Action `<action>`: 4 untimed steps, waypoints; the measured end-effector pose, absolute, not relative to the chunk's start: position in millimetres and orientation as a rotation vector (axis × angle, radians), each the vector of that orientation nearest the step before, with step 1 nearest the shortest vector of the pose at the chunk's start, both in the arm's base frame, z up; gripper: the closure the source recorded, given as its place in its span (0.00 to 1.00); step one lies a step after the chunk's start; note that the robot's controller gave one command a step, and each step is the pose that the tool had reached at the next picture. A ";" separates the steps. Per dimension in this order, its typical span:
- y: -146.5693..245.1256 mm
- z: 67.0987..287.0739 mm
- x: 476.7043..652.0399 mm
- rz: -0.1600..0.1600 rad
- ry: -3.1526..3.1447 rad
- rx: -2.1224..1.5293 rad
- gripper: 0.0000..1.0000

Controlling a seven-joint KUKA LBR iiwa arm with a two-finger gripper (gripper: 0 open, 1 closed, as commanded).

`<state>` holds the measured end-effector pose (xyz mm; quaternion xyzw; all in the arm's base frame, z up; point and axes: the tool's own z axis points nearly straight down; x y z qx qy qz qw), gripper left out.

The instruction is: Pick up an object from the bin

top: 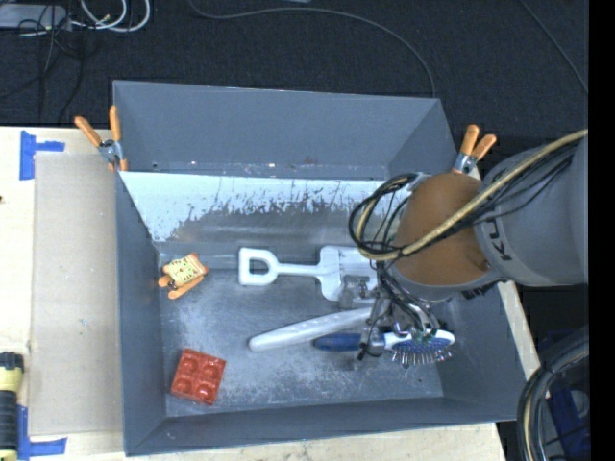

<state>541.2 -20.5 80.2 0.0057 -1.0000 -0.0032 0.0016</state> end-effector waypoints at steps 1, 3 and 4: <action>-75.9 72.8 512.6 -0.003 -3.136 0.039 0.00; -59.9 129.3 515.9 -0.007 -3.147 0.036 0.00; -61.2 156.7 507.5 -0.004 -3.122 0.007 0.00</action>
Offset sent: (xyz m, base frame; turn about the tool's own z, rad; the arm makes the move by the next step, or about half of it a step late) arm 0.0303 0.0467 0.1521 -0.0098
